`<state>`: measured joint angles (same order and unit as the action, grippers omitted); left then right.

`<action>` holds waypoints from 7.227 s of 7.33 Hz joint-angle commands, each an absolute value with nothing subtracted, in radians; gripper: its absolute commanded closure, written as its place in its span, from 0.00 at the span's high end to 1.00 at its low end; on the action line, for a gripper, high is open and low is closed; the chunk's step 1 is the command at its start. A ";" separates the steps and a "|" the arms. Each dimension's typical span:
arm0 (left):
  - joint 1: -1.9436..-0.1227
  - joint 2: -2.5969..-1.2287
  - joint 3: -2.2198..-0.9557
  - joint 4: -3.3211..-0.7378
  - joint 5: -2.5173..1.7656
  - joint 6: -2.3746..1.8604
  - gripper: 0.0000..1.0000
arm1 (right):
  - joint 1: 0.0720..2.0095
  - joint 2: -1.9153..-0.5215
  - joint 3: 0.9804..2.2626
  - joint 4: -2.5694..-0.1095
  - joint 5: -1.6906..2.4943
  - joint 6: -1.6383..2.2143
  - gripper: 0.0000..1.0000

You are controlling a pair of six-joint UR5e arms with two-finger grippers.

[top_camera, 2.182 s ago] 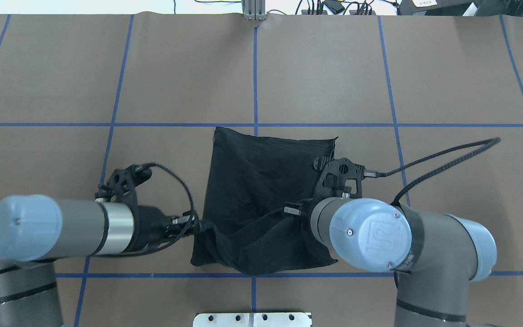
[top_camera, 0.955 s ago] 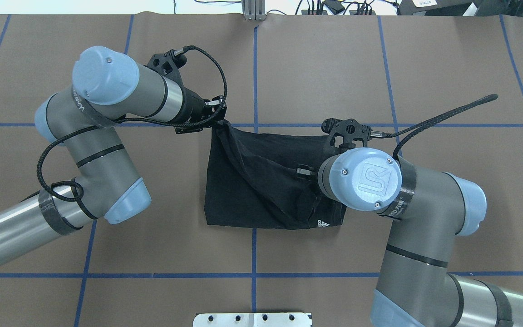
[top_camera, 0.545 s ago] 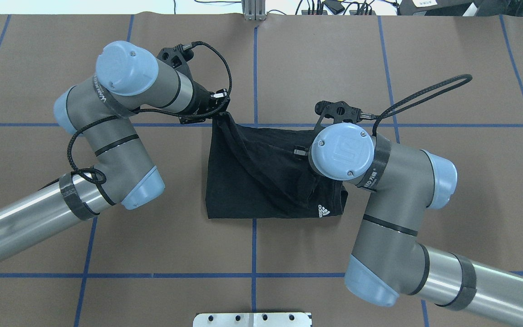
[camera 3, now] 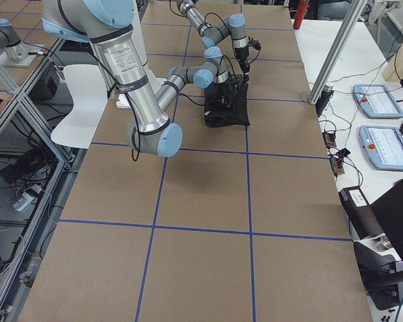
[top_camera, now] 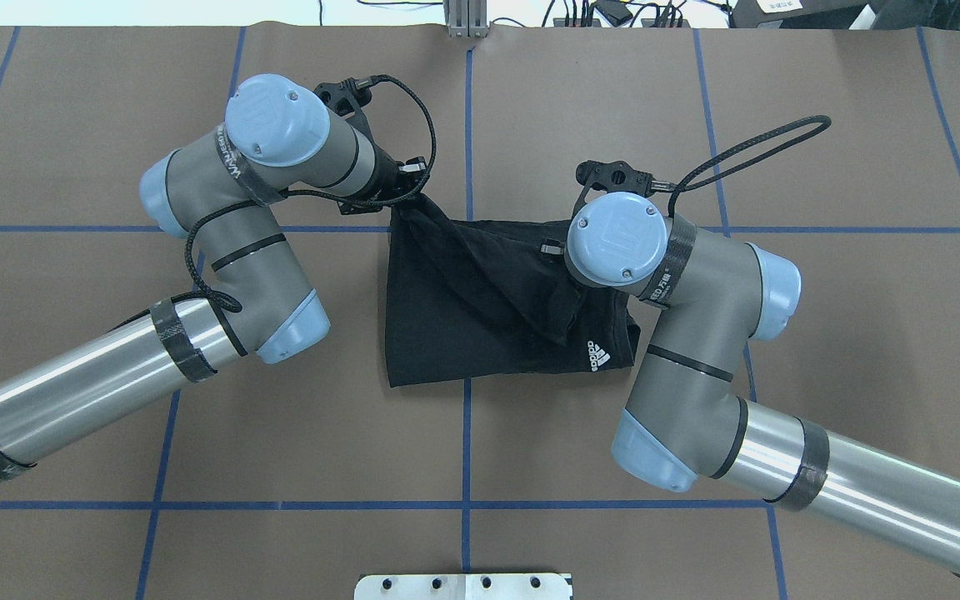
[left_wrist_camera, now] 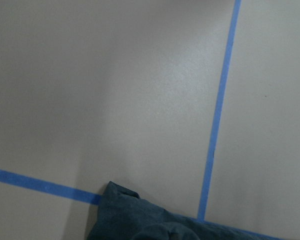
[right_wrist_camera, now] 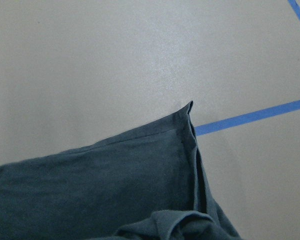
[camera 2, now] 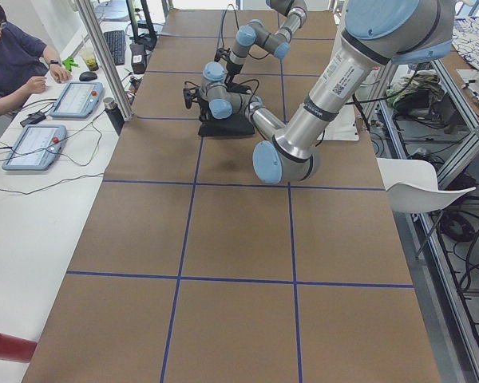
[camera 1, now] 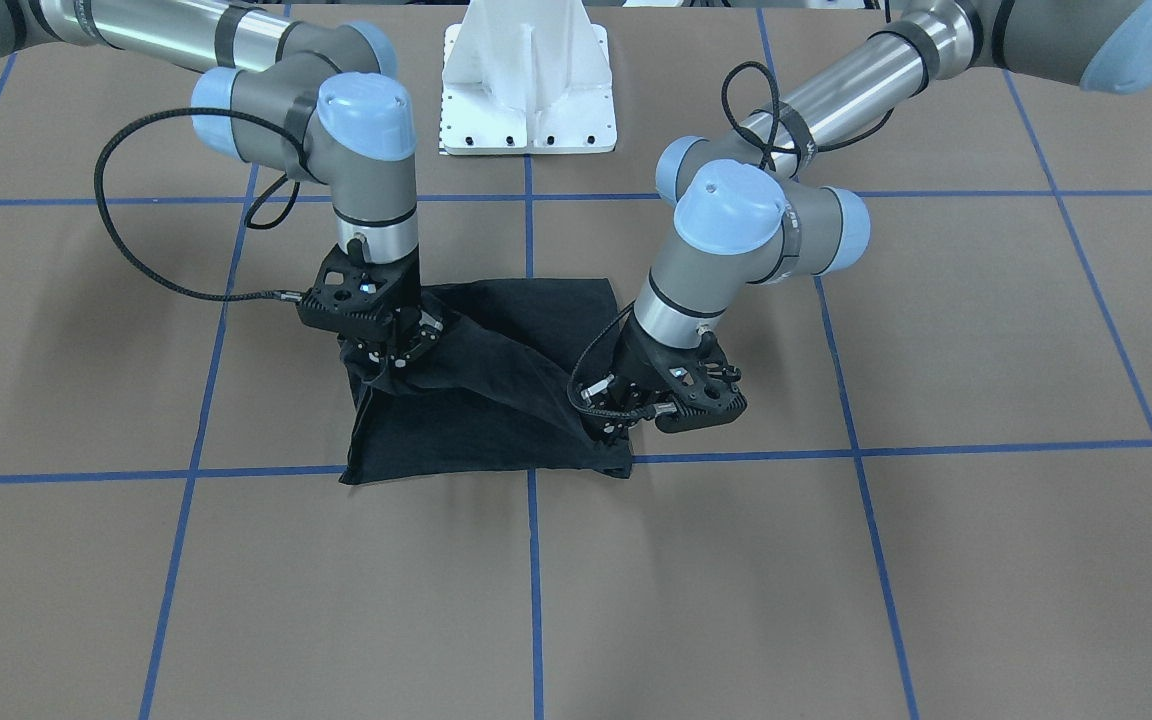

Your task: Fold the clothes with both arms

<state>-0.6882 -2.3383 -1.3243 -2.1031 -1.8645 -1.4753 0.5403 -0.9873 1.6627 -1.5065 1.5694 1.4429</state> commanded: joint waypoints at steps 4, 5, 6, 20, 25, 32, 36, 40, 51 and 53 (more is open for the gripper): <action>-0.701 -2.342 -1.304 -2.126 -1.856 -1.424 1.00 | 0.578 -0.982 1.620 -1.479 1.574 1.410 0.99; -0.721 -2.342 -1.327 -2.135 -1.868 -1.416 1.00 | 0.612 -0.945 1.620 -1.486 1.636 1.399 0.99; -0.744 -2.336 -1.351 -2.134 -1.938 -1.367 1.00 | 0.662 -0.925 1.629 -1.491 1.772 1.382 1.00; -0.827 -2.186 -1.433 -2.138 -2.037 -1.114 1.00 | 0.521 -0.741 1.361 -1.471 1.480 1.281 0.00; -0.824 -2.186 -1.434 -2.138 -2.036 -1.118 1.00 | 0.678 -0.741 1.313 -1.460 1.531 1.057 0.00; -0.834 -2.125 -1.515 -2.091 -2.034 -1.100 1.00 | 0.790 -0.721 1.325 -1.471 1.802 1.003 1.00; -0.948 -1.941 -1.849 -1.663 -2.031 -0.690 1.00 | 0.914 -0.943 1.720 -1.832 1.940 0.731 1.00; -1.298 -1.661 -1.876 -1.598 -2.212 -0.379 1.00 | 1.176 -1.193 1.815 -1.861 2.147 0.309 1.00; -1.542 -1.464 -1.805 -1.505 -2.282 0.084 1.00 | 1.491 -1.620 1.805 -1.629 2.275 -0.008 1.00; -1.545 -1.437 -1.813 -1.508 -2.302 0.107 1.00 | 1.489 -1.624 1.807 -1.629 2.275 0.027 1.00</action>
<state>-1.5435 -1.4525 -1.8089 -1.5069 -2.2902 0.0939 1.4896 -1.6222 1.8050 -1.6296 2.2751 0.0007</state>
